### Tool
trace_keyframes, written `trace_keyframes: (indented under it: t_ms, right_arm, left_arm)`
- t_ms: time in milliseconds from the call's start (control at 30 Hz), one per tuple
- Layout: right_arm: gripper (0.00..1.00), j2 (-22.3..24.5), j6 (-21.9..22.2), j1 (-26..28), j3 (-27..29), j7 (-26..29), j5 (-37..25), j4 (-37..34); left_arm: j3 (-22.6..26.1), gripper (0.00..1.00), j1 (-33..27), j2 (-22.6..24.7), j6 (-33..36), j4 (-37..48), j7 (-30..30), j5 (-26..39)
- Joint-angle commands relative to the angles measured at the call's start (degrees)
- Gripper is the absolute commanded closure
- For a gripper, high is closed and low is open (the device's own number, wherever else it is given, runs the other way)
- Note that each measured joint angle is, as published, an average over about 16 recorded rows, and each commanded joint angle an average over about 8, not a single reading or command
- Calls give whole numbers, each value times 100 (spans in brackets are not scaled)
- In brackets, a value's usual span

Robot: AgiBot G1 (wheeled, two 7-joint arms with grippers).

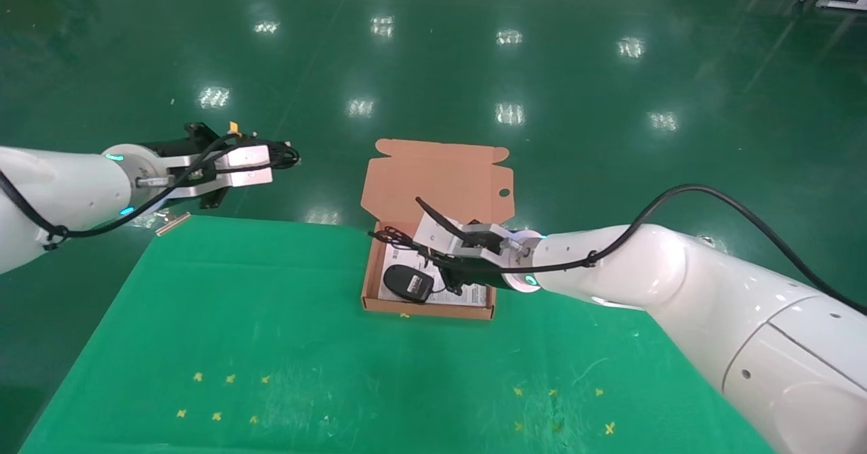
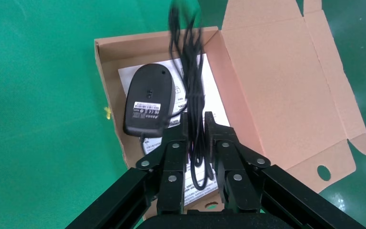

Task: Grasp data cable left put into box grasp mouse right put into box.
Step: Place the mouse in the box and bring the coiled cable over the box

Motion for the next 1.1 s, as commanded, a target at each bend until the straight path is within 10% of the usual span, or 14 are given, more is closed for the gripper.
trace_keyframes:
  t_ms: [33, 1100]
  right_arm:
    - [0, 30, -8, -6, -3, -4, 10, 36]
    - [0, 2035, 80, 793, -482, 1346, -952, 1834]
  left_arm:
    - [-3, 100, -2, -4, 11, -5, -6, -3]
    - [702, 100, 883, 1724, -2690, 2089, 1331, -1175]
